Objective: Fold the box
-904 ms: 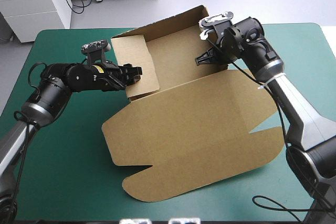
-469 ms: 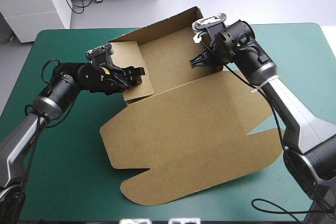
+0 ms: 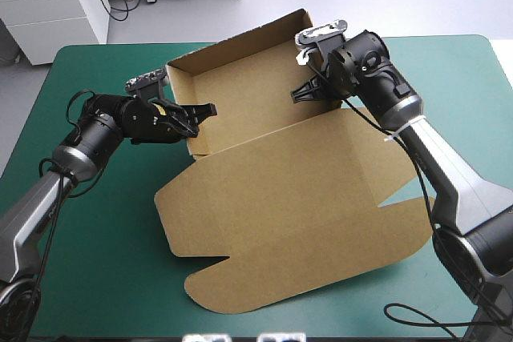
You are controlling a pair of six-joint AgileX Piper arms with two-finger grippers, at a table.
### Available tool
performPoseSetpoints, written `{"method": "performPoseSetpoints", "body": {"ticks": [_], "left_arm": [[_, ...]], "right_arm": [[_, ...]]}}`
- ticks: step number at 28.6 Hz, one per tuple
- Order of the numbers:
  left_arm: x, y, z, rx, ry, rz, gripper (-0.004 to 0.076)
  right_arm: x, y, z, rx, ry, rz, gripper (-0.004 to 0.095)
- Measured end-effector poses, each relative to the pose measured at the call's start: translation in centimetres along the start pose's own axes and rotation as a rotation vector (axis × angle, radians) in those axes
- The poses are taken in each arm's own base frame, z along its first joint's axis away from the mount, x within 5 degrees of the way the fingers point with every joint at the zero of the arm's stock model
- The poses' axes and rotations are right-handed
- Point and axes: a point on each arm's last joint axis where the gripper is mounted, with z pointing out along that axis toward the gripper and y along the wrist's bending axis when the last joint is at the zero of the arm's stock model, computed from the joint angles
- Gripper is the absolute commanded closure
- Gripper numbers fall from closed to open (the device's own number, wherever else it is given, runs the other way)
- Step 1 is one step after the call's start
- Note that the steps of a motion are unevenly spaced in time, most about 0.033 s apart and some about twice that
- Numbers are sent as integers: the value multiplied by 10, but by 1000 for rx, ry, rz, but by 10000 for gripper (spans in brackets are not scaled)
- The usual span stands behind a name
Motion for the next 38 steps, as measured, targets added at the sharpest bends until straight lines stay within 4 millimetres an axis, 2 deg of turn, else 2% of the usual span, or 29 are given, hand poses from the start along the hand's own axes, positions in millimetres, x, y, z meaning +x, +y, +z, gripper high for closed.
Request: {"method": "performPoseSetpoints", "body": {"ticks": [7, 10, 17, 21, 25, 30, 35, 38], "left_arm": [[-1, 2, -2, -36, 13, 4, 731], [-9, -3, -5, -69, 44, 41, 731], [-29, -13, 14, -141, 204, 121, 731], [-30, -12, 27, -169, 256, 128, 731], [-28, -4, 43, -235, 298, 151, 731], [-26, 6, 64, -308, 335, 176, 731], [-24, 10, 77, -323, 362, 175, 731], [-23, 11, 87, -323, 376, 170, 731]], "right_arm": [[1, 1, 0, -3, 10, 49, 924], [5, 1, 0, 11, 48, 103, 924], [9, 2, 2, 27, 87, 144, 926], [20, 7, 25, 33, 162, 138, 927], [32, 17, 62, -3, 260, 157, 927], [38, 28, 98, -46, 307, 167, 927], [40, 29, 107, -50, 328, 169, 927], [41, 23, 109, -69, 339, 199, 927]]}}
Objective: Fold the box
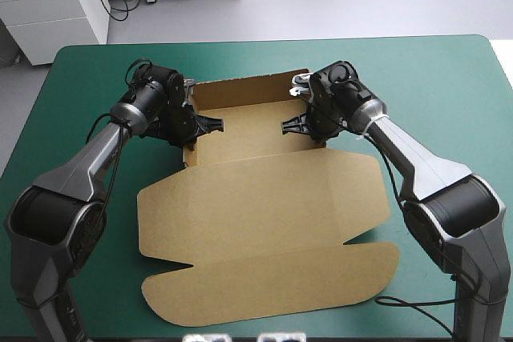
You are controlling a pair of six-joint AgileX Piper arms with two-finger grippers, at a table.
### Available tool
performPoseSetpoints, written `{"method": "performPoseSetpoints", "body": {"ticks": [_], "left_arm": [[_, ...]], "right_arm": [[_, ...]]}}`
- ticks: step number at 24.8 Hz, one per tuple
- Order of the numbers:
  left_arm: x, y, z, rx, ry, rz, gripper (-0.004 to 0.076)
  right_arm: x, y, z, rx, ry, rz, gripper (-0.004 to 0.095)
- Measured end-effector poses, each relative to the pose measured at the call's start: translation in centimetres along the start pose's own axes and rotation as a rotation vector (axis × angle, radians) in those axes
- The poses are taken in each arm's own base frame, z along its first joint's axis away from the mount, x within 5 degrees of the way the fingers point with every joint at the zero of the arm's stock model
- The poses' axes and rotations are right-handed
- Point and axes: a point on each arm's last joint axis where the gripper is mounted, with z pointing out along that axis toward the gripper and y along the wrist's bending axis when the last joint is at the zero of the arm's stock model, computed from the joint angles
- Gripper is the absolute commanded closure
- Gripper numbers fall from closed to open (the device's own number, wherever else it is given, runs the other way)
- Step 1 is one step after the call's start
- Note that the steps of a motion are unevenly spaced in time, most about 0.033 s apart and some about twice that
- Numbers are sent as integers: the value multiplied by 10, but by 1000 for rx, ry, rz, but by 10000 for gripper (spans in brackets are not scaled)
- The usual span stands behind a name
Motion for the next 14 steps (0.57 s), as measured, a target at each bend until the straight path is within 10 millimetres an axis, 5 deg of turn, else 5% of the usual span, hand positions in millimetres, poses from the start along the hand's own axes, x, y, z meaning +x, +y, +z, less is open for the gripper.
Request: {"method": "performPoseSetpoints", "body": {"ticks": [14], "left_arm": [[-4, -2, 8, 1, -3, 20, 731]], "right_arm": [[0, -15, 12, -64, 77, 16, 927]]}}
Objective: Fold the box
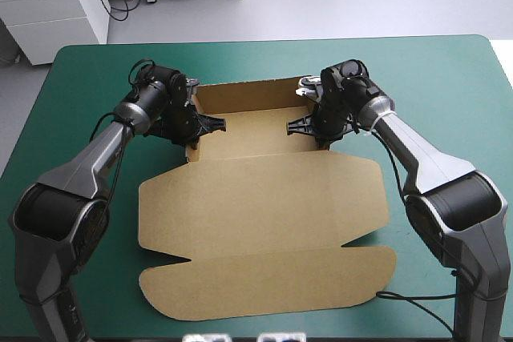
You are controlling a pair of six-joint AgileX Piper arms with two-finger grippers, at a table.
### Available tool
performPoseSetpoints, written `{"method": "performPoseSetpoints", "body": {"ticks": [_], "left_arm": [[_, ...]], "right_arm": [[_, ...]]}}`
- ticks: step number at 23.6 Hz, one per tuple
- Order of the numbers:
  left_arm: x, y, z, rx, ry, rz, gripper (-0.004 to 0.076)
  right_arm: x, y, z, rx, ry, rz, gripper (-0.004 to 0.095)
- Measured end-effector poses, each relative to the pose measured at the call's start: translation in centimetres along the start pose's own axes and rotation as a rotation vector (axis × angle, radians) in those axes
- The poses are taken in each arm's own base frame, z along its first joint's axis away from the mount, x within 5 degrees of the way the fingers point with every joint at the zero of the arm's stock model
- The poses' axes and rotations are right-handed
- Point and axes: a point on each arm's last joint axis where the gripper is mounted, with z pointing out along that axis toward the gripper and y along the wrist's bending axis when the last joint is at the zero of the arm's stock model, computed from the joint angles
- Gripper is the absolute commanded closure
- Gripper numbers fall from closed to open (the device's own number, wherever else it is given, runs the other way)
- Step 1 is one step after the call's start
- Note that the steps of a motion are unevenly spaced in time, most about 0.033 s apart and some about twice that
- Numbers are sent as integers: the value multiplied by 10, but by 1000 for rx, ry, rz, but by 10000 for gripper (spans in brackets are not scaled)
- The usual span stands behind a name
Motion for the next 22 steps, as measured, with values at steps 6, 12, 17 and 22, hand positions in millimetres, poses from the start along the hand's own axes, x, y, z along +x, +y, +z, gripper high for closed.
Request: {"method": "performPoseSetpoints", "body": {"ticks": [6, 12, 17, 22], "left_arm": [[0, 0, 0, 0, -1, 4, 676], [2, -5, 5, -62, 1, 66, 297], [1, -1, 5, -112, -7, 90, 263], [-6, -3, -5, -116, -44, 69, 263]], "right_arm": [[0, 0, 0, 0, 0, -6, 748], [-1, -4, 0, 9, 3, -38, 326], [0, -5, 0, 11, 11, -48, 239], [-5, -4, -6, 4, -19, -50, 239]]}}
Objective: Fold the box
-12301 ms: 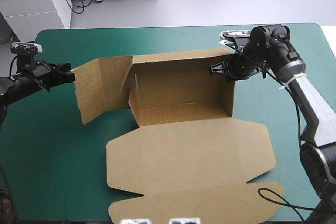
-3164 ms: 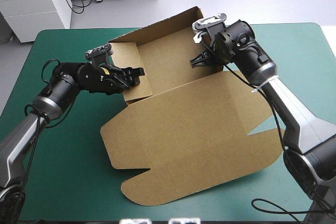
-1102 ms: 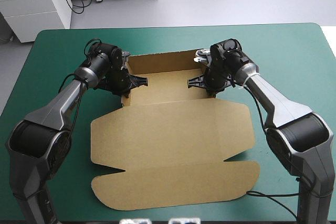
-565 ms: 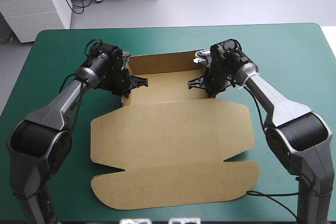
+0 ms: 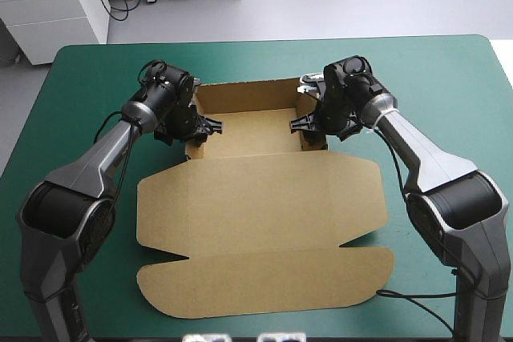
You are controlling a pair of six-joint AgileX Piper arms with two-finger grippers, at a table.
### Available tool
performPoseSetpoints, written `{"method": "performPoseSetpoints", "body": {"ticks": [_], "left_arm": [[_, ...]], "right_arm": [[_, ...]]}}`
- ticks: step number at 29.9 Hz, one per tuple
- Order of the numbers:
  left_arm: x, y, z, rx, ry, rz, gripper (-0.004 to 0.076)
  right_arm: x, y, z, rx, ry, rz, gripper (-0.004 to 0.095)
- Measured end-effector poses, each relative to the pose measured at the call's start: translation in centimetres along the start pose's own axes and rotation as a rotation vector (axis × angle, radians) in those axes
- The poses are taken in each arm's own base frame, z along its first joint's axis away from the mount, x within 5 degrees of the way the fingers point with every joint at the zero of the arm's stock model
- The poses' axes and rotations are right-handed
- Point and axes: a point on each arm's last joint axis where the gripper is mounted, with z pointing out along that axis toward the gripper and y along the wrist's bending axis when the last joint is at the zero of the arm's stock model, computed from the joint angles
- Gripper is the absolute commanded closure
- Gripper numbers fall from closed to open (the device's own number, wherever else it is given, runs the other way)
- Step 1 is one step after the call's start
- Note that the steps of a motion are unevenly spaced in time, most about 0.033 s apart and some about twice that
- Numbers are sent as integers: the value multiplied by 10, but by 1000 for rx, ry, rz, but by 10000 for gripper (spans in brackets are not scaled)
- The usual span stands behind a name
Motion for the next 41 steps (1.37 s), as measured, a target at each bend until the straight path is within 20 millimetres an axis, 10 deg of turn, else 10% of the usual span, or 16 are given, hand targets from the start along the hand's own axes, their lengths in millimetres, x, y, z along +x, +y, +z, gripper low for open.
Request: {"method": "performPoseSetpoints", "body": {"ticks": [11, 17, 20, 29, 35, 41], "left_arm": [[-26, 1, -71, 81, -231, -52, 322], [-10, 19, -141, 121, -389, -64, 710], [5, 29, -176, 128, -469, -33, 731], [89, 66, -268, 171, -681, 4, 731], [172, 92, -285, 188, -730, 15, 731], [239, 111, -260, 149, -716, 45, 731]], "right_arm": [[-29, 3, -61, -20, -219, 1, 239], [-29, 3, -97, -46, -311, 22, 239], [-24, 4, -114, -65, -341, 27, 239], [-17, 4, -134, -88, -376, 26, 239], [-20, 4, -120, -78, -343, 7, 239], [-23, 5, -69, -52, -213, 0, 240]]}}
